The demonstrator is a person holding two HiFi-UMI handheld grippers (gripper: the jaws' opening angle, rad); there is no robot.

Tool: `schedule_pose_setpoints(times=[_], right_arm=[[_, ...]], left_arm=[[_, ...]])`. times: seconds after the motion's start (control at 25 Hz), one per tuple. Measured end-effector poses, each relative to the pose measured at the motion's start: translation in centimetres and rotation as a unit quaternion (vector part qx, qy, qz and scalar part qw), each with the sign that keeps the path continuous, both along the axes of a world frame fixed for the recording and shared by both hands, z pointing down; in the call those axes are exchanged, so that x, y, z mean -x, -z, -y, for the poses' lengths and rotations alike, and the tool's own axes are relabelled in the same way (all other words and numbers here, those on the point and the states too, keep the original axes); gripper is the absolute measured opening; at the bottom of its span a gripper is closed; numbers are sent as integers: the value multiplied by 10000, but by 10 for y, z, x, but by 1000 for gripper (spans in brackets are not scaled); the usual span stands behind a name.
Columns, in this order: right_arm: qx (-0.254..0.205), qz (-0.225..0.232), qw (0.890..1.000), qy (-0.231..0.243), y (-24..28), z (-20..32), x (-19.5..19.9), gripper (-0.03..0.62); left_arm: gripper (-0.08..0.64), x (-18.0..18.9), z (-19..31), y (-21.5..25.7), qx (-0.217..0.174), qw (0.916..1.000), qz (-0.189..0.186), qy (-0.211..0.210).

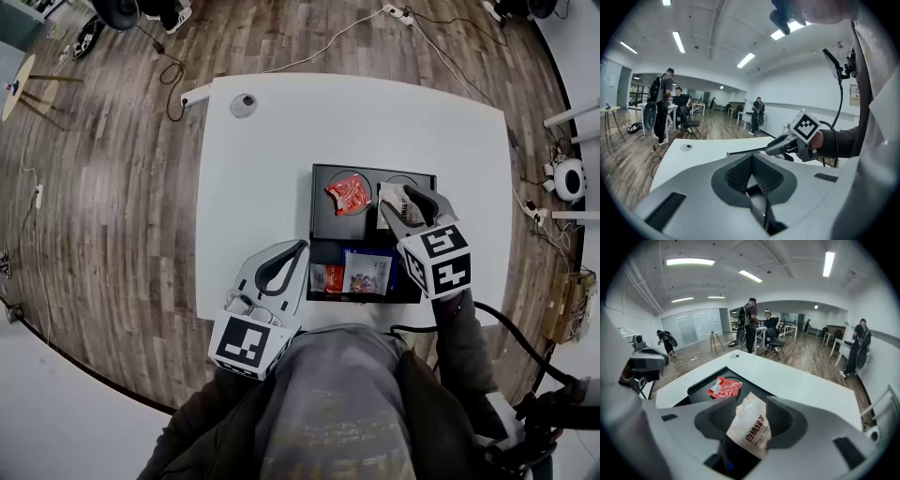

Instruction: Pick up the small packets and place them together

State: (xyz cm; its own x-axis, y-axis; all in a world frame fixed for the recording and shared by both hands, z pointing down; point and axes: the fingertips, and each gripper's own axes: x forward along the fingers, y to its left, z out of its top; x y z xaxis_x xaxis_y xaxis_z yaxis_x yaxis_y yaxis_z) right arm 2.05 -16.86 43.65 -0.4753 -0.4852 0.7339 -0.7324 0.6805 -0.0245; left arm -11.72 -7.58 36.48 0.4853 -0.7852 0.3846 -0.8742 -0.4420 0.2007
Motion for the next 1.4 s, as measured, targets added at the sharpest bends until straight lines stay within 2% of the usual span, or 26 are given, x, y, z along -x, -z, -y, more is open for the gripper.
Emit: schedule_pose_setpoints(times=[0.16,0.32,0.44,0.56,0.72,0.84,1.0,1.2,1.24,1.4], right_arm=[[-244,71,9997,-35,18,-2,-1,186],[-603,135,9981,-74,44,-8,-7,184],[-595,282,9978,29,50,-27,-5,184],[-429,487,9973,331,47,-53,3,184],[169,595,9933,978,19,-101,21,184],[623,375,9894,1258,-14,-125,28,184],[913,144,9855,1423,-41,-137,35,195],[1294,-165,9768,1698,-69,-148,42,297],[1321,-265,9759,1715,-74,-150,41,313],[1133,-618,9780,1637,-85,-145,37,313]], left_arm=[[3,0,-2,6,-64,10000,35,5],[3,-10,-5,14,-291,9994,9,-174],[3,-15,-12,15,-293,9993,1,-245],[3,-21,-19,14,-214,9992,-3,-344],[3,-25,-28,11,-183,9990,-11,-401],[3,-25,-33,5,-75,9992,-10,-401],[3,-21,-37,-1,34,9994,17,-337],[3,-15,-39,-6,80,9997,55,-237],[3,-14,-40,-6,110,9997,54,-222],[3,-9,-41,-10,163,9997,36,-160]])
